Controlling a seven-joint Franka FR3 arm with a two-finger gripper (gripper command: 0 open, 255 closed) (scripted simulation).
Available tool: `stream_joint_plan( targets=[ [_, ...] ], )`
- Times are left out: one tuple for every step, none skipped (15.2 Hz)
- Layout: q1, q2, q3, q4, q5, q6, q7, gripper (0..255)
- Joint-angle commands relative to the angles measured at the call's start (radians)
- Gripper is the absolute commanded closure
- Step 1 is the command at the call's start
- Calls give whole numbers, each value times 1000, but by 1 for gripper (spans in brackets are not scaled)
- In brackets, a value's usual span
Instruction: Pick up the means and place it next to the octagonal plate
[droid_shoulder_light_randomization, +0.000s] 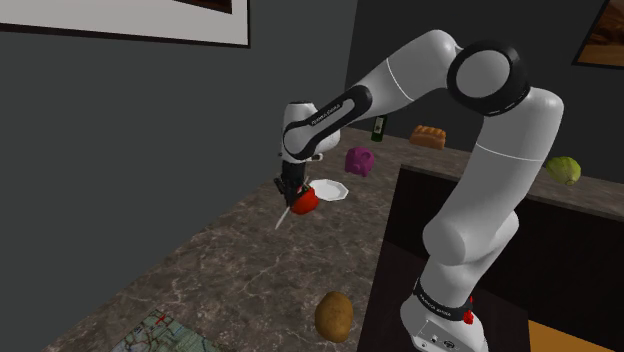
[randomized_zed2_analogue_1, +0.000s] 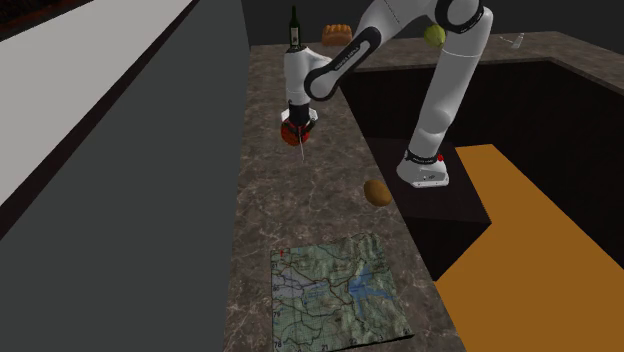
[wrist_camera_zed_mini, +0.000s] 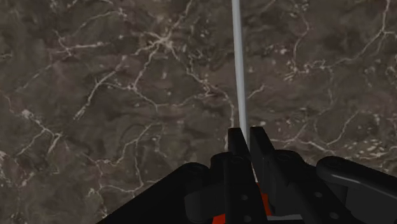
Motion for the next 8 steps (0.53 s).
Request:
stream_joint_plan(
  targets=[
    [-28, -16, -26, -17, 10, -1, -62, 255],
    [-42, -22, -39, -22, 13, -2, -90, 255],
    [-55, -27, -52, -27, 15, -4, -118, 255],
    [-68, -30, -65, -30, 16, -5, -145, 255],
    [-81, -33, -78, -32, 17, -7, -172, 255],
    [-94, -35, -91, -33, 17, -8, -198, 255],
    [-107, -35, -105, -33, 16, -10, -224, 255],
    [-120, -35, -118, -32, 15, -13, -249, 255]
  ],
)
